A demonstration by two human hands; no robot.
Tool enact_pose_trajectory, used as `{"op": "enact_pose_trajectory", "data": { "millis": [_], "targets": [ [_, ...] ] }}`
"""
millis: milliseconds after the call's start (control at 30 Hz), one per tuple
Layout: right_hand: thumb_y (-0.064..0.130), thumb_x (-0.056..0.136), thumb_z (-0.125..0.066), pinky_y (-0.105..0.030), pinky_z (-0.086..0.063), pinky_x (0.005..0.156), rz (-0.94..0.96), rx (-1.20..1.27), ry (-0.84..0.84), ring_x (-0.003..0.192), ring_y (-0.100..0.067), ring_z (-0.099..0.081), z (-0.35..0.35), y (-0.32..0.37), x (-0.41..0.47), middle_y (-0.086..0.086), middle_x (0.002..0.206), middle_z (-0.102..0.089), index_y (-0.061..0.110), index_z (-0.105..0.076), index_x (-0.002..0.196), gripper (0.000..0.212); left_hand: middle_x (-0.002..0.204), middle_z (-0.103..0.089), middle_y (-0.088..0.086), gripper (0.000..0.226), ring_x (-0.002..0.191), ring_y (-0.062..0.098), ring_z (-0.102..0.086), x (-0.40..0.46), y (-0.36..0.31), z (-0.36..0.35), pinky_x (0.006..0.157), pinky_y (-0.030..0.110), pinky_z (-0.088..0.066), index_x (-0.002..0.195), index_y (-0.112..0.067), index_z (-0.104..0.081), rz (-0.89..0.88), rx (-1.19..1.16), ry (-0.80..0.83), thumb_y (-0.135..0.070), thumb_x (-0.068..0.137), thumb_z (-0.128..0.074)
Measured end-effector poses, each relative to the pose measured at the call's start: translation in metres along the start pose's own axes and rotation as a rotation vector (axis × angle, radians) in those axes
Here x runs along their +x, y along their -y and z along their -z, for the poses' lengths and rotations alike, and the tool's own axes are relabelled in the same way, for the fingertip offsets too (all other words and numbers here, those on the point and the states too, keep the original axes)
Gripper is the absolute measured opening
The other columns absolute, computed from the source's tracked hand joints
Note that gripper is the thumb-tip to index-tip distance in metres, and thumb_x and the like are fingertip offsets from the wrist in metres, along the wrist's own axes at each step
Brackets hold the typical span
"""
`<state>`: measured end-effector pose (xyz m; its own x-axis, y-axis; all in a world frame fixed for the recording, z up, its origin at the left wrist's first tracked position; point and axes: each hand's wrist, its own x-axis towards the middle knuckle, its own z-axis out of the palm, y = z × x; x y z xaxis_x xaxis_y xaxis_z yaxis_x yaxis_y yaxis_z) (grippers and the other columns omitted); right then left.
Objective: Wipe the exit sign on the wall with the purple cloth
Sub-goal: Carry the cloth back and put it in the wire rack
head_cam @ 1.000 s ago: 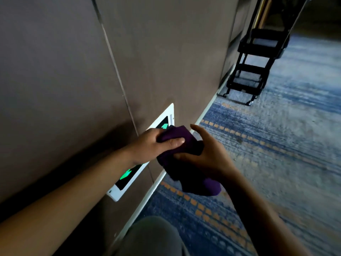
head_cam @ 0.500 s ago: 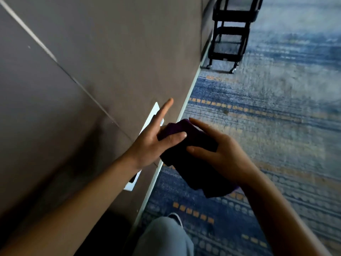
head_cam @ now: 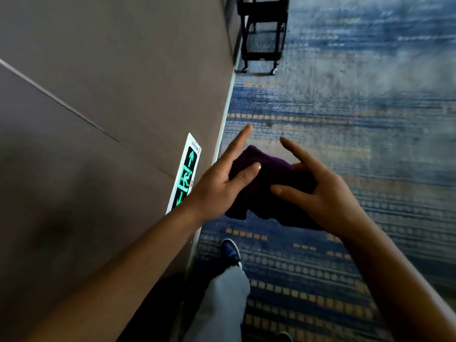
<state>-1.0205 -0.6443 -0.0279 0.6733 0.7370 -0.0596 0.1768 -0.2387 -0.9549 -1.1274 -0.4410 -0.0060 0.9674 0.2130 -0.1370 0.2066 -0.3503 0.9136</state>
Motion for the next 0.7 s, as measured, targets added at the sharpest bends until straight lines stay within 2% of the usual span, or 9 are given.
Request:
{"op": "enact_pose_trajectory", "data": {
  "millis": [100,167,233,333,433,467,567,633,700],
  "targets": [
    [0.063,0.073,-0.074,-0.015,-0.056,0.081,-0.041,-0.027,-0.023,0.094,0.003,-0.072,0.033,0.028,-0.035,0.024,0.107,-0.071,0.061,-0.033,0.148,0.086,0.167,-0.026,-0.020,0.062,0.151,-0.008,-0.022,-0.010,-0.053,-0.007,0.128,0.032,-0.021,0.161,-0.036,-0.024,-0.010,-0.008,0.021,-0.034,0.106,-0.051],
    [0.069,0.072,-0.071,-0.017,-0.055,0.080,-0.089,-0.040,-0.039,0.094,0.004,-0.071,0.058,0.047,-0.057,0.026,0.107,-0.070,0.059,-0.030,0.150,0.088,0.166,-0.028,-0.021,0.060,0.150,-0.010,-0.022,-0.016,-0.088,-0.009,0.125,0.021,-0.020,0.161,-0.035,-0.027,-0.031,-0.008,0.016,-0.031,0.106,-0.051],
    [0.069,0.073,-0.070,-0.026,-0.055,0.087,-0.123,-0.015,-0.069,0.100,0.003,-0.070,0.082,0.068,-0.078,0.025,0.112,-0.071,0.057,-0.029,0.151,0.089,0.164,-0.031,-0.023,0.058,0.150,-0.011,-0.023,-0.020,-0.123,-0.009,0.120,0.011,-0.020,0.160,-0.035,-0.030,-0.073,-0.015,0.007,-0.028,0.106,-0.051],
    [0.056,0.082,-0.075,-0.032,-0.057,0.090,-0.093,0.102,-0.135,0.105,-0.006,-0.072,0.111,0.107,-0.086,0.011,0.113,-0.075,0.051,-0.033,0.152,0.082,0.158,-0.036,-0.034,0.055,0.148,-0.010,-0.028,-0.015,-0.170,-0.006,0.116,0.007,-0.022,0.157,-0.041,-0.034,-0.137,-0.041,-0.007,-0.028,0.106,-0.050],
    [0.027,0.092,-0.075,-0.034,-0.059,0.081,0.004,0.161,-0.256,0.092,-0.022,-0.075,0.134,0.145,-0.060,-0.006,0.099,-0.076,0.041,-0.043,0.151,0.068,0.156,-0.035,-0.037,0.054,0.148,-0.010,-0.028,0.003,-0.208,0.006,0.115,0.006,-0.023,0.155,-0.045,-0.034,-0.208,-0.045,0.005,-0.028,0.106,-0.049],
    [0.023,0.093,-0.074,-0.033,-0.059,0.079,0.031,0.160,-0.282,0.088,-0.022,-0.074,0.142,0.157,-0.049,-0.007,0.095,-0.075,0.041,-0.045,0.149,0.066,0.156,-0.036,-0.037,0.054,0.148,-0.010,-0.029,0.011,-0.217,0.013,0.114,0.005,-0.024,0.155,-0.047,-0.034,-0.217,-0.049,0.020,-0.028,0.106,-0.048],
    [0.029,0.090,-0.074,-0.023,-0.055,0.071,0.075,0.106,-0.310,0.079,-0.010,-0.071,0.165,0.184,-0.023,-0.001,0.089,-0.073,0.047,-0.053,0.142,0.059,0.154,-0.037,-0.039,0.055,0.144,-0.014,-0.031,0.033,-0.235,0.036,0.107,0.001,-0.028,0.151,-0.056,-0.034,-0.215,-0.083,0.058,-0.031,0.104,-0.049],
    [0.027,0.091,-0.074,-0.016,-0.051,0.069,0.075,0.060,-0.297,0.076,-0.003,-0.069,0.179,0.194,-0.011,0.006,0.086,-0.072,0.047,-0.058,0.138,0.054,0.154,-0.038,-0.038,0.058,0.143,-0.015,-0.032,0.047,-0.241,0.044,0.104,-0.001,-0.030,0.150,-0.060,-0.033,-0.215,-0.114,0.068,-0.034,0.102,-0.051],
    [0.023,0.094,-0.072,-0.016,-0.051,0.072,0.068,0.031,-0.293,0.077,-0.002,-0.069,0.190,0.207,0.004,0.009,0.086,-0.072,0.046,-0.061,0.135,0.049,0.154,-0.038,-0.038,0.059,0.141,-0.016,-0.035,0.060,-0.246,0.047,0.101,-0.002,-0.032,0.150,-0.061,-0.033,-0.210,-0.158,0.083,-0.037,0.100,-0.056]
  ]
}}
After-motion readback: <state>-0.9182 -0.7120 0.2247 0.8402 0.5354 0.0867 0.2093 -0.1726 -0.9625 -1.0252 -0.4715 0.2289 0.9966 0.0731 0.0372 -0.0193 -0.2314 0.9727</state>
